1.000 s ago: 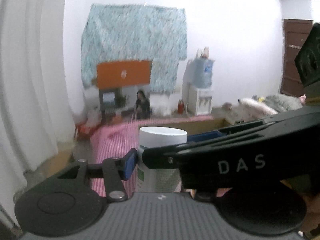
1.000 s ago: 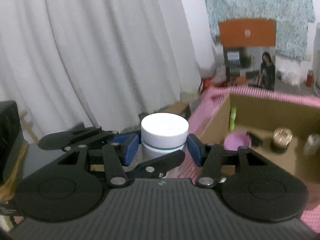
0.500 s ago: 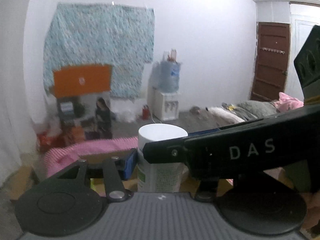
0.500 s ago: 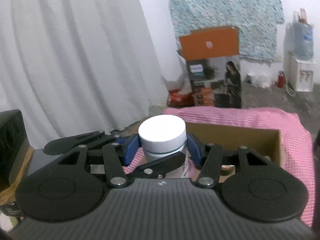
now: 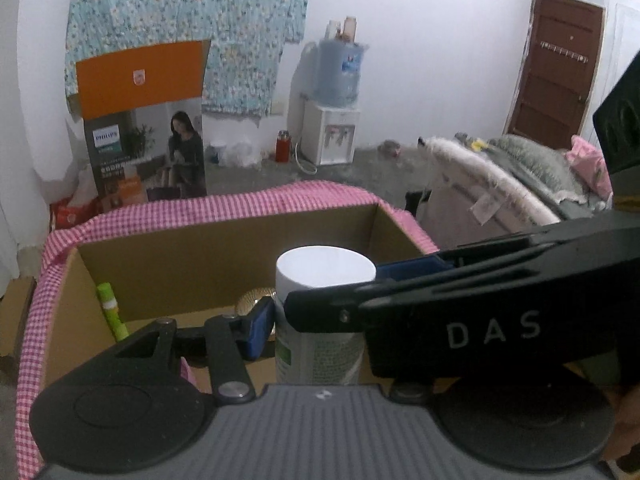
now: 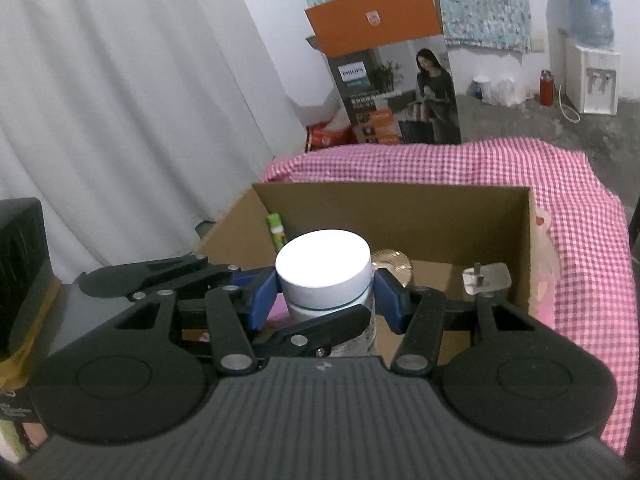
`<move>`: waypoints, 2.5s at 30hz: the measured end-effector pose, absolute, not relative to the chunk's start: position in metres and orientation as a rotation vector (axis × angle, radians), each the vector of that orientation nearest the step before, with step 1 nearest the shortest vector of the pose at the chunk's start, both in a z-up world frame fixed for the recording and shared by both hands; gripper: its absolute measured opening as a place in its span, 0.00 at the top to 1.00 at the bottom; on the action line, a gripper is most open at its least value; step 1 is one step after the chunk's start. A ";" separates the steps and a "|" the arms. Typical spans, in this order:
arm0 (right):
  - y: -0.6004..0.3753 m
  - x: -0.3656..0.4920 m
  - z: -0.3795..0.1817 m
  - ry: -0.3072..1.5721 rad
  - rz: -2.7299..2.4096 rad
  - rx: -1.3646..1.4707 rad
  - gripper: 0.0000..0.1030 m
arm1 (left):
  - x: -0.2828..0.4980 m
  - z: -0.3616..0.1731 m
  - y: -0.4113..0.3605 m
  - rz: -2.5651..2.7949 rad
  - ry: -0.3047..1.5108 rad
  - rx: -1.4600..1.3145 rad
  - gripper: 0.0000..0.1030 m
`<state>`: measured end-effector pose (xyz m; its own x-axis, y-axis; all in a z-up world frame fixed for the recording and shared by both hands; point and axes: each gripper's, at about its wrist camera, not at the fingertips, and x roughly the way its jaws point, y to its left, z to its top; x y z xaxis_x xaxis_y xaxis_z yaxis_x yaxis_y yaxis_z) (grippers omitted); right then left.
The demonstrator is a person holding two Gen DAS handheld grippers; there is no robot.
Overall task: Organize rigid objects
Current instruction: 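Lift the white pill bottle and carry it over the box, then lower the pill bottle into the box and open the right gripper, then move the right gripper back down to the green dropper bottle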
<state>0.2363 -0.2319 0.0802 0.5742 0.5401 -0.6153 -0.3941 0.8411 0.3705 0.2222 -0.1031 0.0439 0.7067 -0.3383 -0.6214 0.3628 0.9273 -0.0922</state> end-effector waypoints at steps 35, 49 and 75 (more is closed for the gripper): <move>-0.251 0.187 0.109 0.542 0.469 0.269 0.16 | 0.168 0.077 -0.097 -0.363 0.606 0.089 0.02; -0.262 0.068 0.129 0.399 0.489 0.415 0.11 | 0.080 0.104 -0.047 -0.400 0.540 0.090 0.00; -0.161 0.112 0.010 0.818 0.521 0.455 0.17 | 0.082 -0.018 -0.016 -0.309 0.673 0.224 0.19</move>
<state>0.1121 -0.1605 0.0103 0.5729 0.5957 -0.5629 -0.2579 0.7830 0.5661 0.0822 -0.0158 -0.0176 0.7392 -0.2072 -0.6408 0.3508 0.9307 0.1038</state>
